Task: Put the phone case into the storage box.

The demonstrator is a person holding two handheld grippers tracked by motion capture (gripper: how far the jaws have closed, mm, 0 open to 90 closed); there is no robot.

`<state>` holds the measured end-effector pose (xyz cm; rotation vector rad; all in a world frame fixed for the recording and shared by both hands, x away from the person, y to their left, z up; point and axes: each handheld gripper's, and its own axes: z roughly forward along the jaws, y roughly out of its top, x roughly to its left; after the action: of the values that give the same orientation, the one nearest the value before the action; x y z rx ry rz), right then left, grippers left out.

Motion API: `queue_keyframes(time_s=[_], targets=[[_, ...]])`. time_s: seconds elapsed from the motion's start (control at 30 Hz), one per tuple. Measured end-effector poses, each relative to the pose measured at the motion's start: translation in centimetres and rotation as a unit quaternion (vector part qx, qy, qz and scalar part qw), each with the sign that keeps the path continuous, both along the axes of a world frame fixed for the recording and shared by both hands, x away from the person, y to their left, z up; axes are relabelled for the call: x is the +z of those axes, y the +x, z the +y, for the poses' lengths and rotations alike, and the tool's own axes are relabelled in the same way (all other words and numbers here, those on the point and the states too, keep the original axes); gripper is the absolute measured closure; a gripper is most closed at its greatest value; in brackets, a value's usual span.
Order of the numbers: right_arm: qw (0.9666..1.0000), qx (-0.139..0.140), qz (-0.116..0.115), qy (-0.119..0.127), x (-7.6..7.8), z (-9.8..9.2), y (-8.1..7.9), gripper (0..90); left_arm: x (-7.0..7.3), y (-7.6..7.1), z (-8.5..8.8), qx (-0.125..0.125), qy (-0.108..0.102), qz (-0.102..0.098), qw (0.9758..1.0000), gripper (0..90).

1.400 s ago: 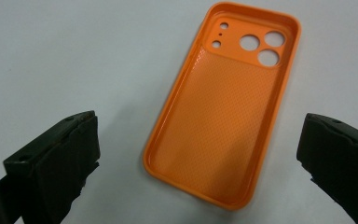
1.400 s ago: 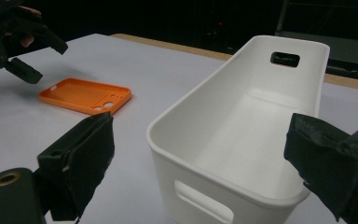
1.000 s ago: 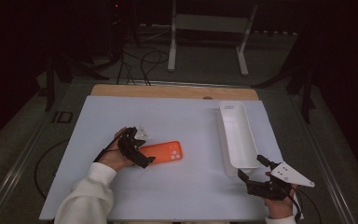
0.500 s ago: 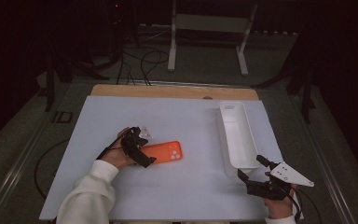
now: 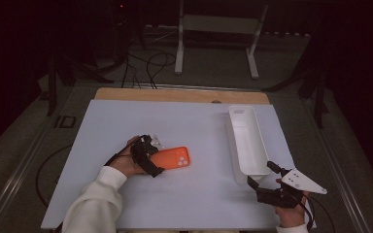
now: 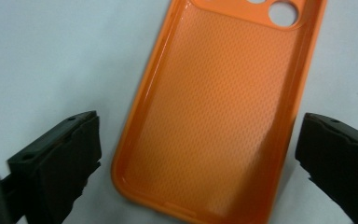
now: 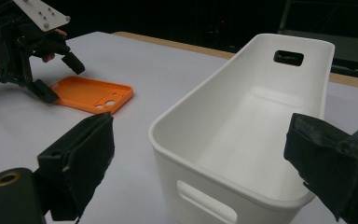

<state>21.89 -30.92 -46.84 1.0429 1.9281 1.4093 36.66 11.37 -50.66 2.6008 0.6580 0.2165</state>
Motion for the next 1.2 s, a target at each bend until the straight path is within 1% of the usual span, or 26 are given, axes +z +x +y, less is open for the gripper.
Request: queue_keyframes(time_s=[0.07,0.27,0.47,0.57,0.7,0.83,1.07,1.2], targets=[[1.0,0.0,0.0,0.0,0.0,0.0,-0.01,8.4,-0.07,-0.03,-0.07,0.001,0.001,-0.002,1.0,3.4],[1.0,0.0,0.001,0.0,-0.04,0.02,0.04,8.4,-0.28,0.1,-0.21,-0.005,0.0,0.003,1.0,4.6],[1.0,0.003,0.003,0.0,-0.07,0.15,0.06,8.4,-0.39,0.47,-0.14,-0.006,-0.006,0.025,0.9996,7.5],[1.0,0.004,0.002,-0.002,-0.07,0.19,0.1,8.4,-0.4,0.58,-0.19,-0.009,-0.002,0.029,0.9995,7.5],[1.0,0.006,0.004,-0.001,-0.1,0.29,0.15,8.4,-0.28,0.73,-0.41,-0.01,0.01,0.036,0.9993,8.0],[1.0,0.008,0.003,-0.002,-0.08,0.34,0.16,8.5,-0.16,0.76,-0.45,-0.014,0.012,0.038,0.9991,10.2],[1.0,0.007,0.003,0.0,-0.02,0.29,0.11,8.4,0.05,0.57,-0.47,-0.015,0.014,0.035,0.9992,13.1],[1.0,0.004,0.002,0.001,0.02,0.11,0.1,8.4,0.19,0.45,-0.23,-0.013,0.002,0.039,0.9992,14.4]])
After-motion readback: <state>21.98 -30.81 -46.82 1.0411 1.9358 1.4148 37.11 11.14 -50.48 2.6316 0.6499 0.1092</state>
